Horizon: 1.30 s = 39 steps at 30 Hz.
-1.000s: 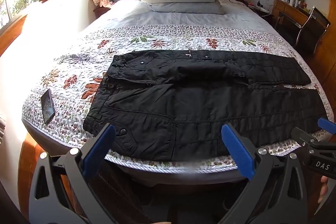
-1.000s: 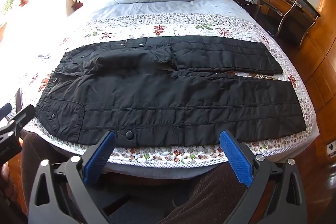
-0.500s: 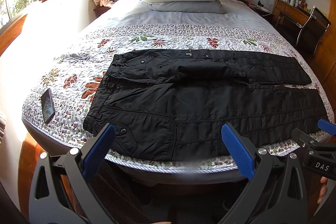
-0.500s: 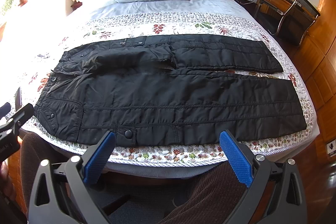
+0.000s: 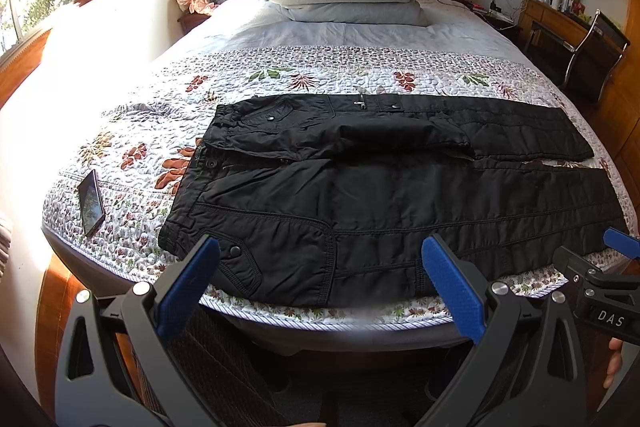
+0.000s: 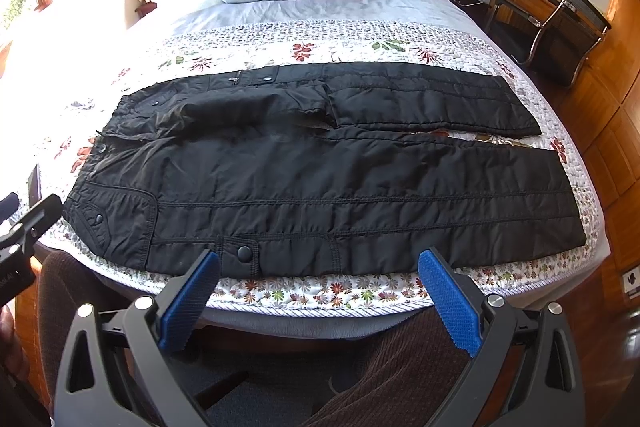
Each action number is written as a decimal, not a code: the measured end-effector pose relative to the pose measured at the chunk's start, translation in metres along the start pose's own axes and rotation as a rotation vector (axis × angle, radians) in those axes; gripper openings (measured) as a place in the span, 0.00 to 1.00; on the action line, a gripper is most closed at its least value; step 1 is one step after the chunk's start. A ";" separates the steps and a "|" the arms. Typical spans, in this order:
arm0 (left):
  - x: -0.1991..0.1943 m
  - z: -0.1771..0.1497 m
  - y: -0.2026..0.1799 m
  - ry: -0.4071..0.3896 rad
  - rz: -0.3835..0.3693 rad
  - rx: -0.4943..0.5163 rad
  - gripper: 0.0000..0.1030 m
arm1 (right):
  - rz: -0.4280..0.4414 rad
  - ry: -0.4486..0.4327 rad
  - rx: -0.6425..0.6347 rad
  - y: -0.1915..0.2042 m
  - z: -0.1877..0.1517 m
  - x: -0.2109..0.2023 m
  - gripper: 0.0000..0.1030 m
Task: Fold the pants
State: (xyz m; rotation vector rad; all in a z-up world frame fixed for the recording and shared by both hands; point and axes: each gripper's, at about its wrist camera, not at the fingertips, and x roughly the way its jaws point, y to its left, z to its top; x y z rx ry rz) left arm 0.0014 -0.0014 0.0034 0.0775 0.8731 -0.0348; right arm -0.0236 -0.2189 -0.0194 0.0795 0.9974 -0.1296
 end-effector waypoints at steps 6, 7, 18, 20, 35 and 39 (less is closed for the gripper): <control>0.000 0.000 0.000 -0.002 0.000 0.000 0.98 | 0.001 0.002 0.000 0.000 -0.001 0.001 0.97; 0.000 0.000 0.000 -0.001 0.001 0.000 0.98 | 0.001 0.003 0.000 0.000 0.000 0.001 0.97; 0.000 0.000 0.000 -0.001 0.002 0.001 0.98 | 0.002 0.010 0.003 0.000 0.000 0.004 0.97; 0.000 0.000 0.000 -0.001 0.001 0.001 0.98 | 0.004 0.011 0.003 0.000 0.000 0.004 0.97; 0.002 0.002 -0.001 0.003 0.002 0.004 0.98 | 0.005 0.023 0.007 -0.002 0.000 0.011 0.97; 0.004 0.003 -0.002 0.004 0.004 0.006 0.98 | 0.005 0.024 0.008 -0.002 0.000 0.011 0.97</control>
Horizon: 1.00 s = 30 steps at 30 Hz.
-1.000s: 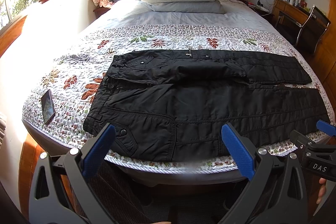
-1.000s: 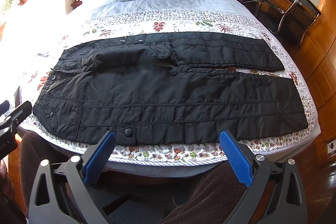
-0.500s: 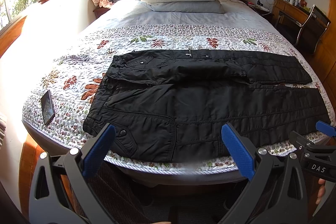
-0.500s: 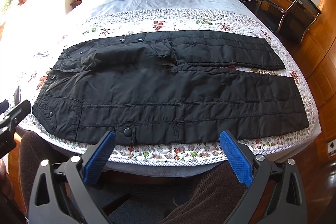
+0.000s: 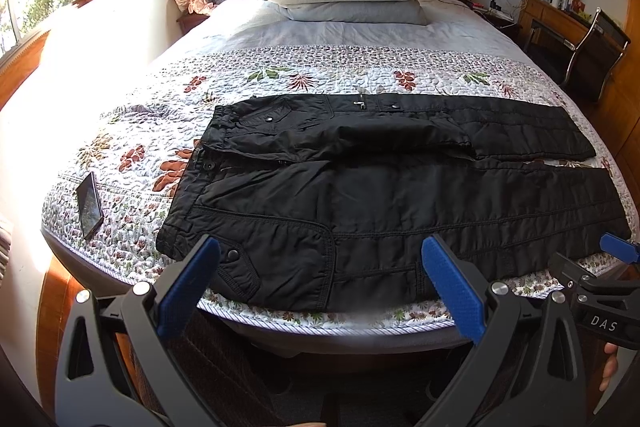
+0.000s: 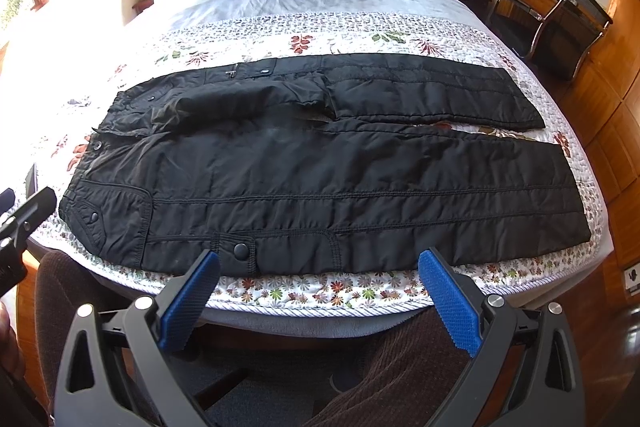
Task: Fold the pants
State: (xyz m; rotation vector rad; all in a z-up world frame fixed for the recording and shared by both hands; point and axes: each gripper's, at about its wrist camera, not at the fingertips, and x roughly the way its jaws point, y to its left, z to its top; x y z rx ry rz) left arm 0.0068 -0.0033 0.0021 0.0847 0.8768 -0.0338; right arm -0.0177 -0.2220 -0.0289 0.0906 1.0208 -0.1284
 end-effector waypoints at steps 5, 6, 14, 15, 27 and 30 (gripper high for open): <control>0.002 0.001 0.000 0.001 0.000 -0.001 0.98 | 0.001 0.004 0.000 0.000 0.000 0.002 0.97; 0.003 0.001 -0.001 0.000 0.001 0.000 0.98 | 0.001 0.004 0.000 0.000 0.000 0.002 0.97; 0.007 0.004 -0.002 0.005 0.003 0.003 0.98 | 0.007 0.014 0.000 0.000 0.001 0.008 0.97; 0.008 0.005 -0.002 0.005 0.004 0.004 0.98 | 0.007 0.015 0.000 0.000 0.001 0.009 0.97; 0.043 0.027 0.040 0.058 -0.219 -0.130 0.98 | -0.068 -0.108 0.026 -0.046 0.028 -0.003 0.97; 0.080 0.052 0.087 0.104 -0.246 -0.268 0.98 | -0.179 -0.211 0.015 -0.072 0.044 -0.015 0.97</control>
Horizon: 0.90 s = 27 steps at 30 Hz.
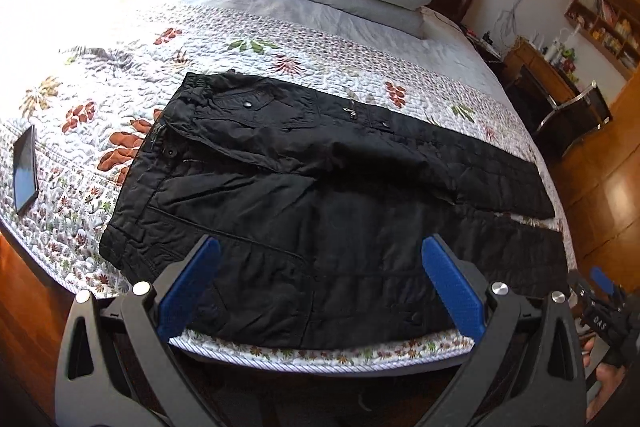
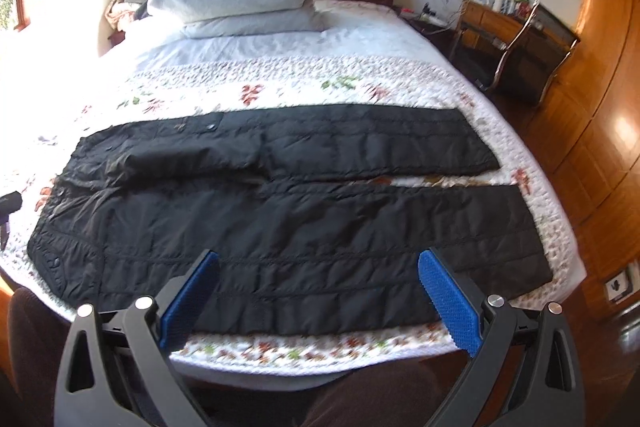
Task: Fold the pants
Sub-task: 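Grasp the waistband of the black pants with the left gripper while the right gripper grasps the leg hem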
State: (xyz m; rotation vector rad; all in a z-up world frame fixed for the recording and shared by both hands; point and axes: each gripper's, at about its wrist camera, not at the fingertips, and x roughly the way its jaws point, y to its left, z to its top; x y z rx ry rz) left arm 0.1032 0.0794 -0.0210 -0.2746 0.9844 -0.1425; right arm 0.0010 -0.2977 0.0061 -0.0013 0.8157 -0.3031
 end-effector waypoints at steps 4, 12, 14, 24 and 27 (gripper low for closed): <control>0.043 0.070 0.070 0.049 0.013 -0.183 0.98 | -0.036 -0.068 -0.003 -0.029 0.016 0.010 0.97; 0.192 0.178 0.184 0.380 0.066 -0.441 0.98 | 0.082 0.054 0.016 -0.062 0.019 0.088 0.97; 0.222 0.187 0.202 0.425 0.014 -0.511 0.98 | 0.049 0.072 -0.040 -0.058 0.018 0.104 0.97; 0.271 0.206 0.168 0.471 0.068 -0.334 0.96 | -0.019 0.047 -0.228 -0.072 0.050 0.167 0.97; 0.271 0.208 0.154 0.445 0.112 -0.338 0.75 | -0.013 0.045 -0.204 -0.100 0.074 0.187 0.97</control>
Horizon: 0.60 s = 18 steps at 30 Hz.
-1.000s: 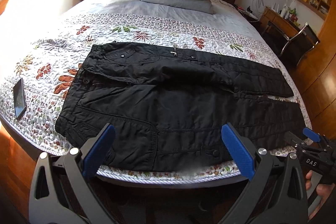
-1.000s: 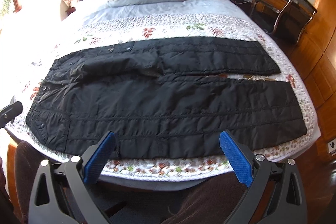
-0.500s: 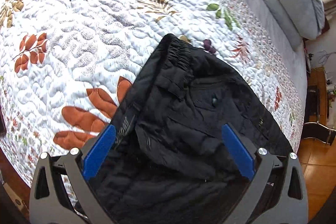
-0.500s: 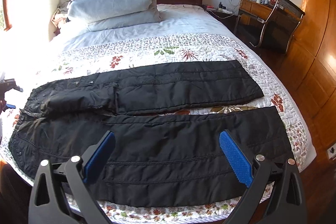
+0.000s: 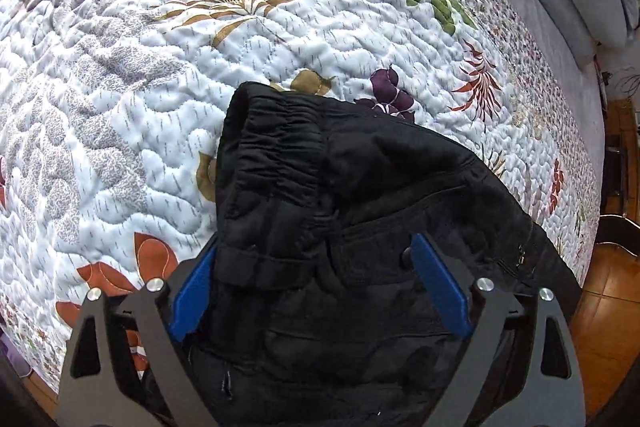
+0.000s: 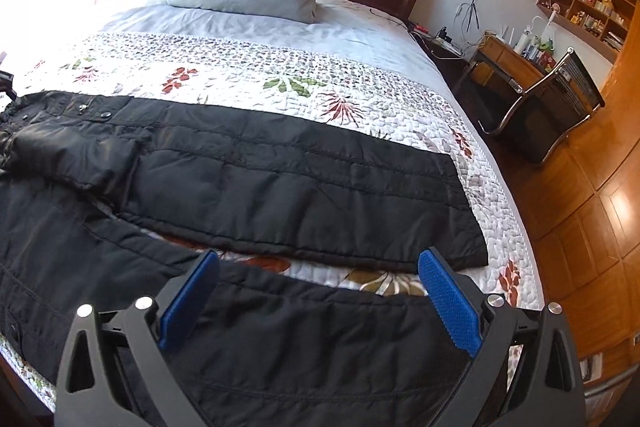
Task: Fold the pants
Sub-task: 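Grasp the waistband of the black pants with the left gripper while the right gripper grasps the leg hem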
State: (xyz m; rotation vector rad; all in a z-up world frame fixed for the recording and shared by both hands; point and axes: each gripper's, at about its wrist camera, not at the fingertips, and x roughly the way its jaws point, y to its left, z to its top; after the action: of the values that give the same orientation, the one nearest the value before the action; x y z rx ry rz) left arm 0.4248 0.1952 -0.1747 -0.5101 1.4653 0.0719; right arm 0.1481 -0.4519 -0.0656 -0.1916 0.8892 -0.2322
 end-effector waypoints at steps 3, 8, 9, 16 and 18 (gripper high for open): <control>0.006 0.000 -0.006 0.012 0.109 0.026 0.47 | 0.024 0.049 0.085 -0.055 0.023 0.031 0.97; 0.009 0.002 -0.011 0.013 0.145 0.045 0.39 | 0.020 0.136 0.215 -0.153 0.052 0.099 0.97; 0.011 0.002 -0.013 0.011 0.155 0.052 0.38 | 0.036 0.169 0.224 -0.171 0.059 0.118 0.97; 0.016 0.004 -0.019 0.015 0.200 0.072 0.36 | 0.147 0.305 0.274 -0.213 0.095 0.221 0.97; 0.017 0.005 -0.020 0.020 0.214 0.073 0.37 | 0.132 0.354 0.206 -0.202 0.099 0.248 0.97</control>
State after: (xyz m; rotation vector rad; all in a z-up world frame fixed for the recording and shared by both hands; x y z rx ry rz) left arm 0.4378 0.1751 -0.1851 -0.2942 1.5321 0.1817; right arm 0.3525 -0.7080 -0.1367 0.1040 1.2167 -0.2368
